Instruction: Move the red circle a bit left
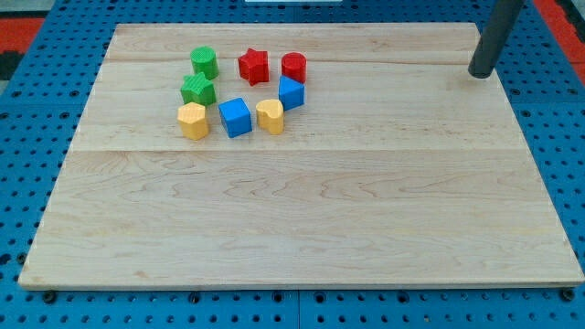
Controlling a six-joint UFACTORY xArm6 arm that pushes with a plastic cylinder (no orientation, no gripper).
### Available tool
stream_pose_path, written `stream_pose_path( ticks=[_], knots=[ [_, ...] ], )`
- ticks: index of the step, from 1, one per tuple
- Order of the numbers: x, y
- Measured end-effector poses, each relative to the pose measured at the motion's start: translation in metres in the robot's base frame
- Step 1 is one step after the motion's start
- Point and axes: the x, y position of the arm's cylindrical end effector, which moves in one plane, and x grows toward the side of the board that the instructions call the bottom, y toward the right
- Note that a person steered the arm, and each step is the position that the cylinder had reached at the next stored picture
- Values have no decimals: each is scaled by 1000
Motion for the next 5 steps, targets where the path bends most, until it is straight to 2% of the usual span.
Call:
stream_pose_path(
  ticks=[1,2,4,5],
  knots=[
    [41,-68],
    [42,-138],
    [-3,-226],
    [-6,-242]
  ],
)
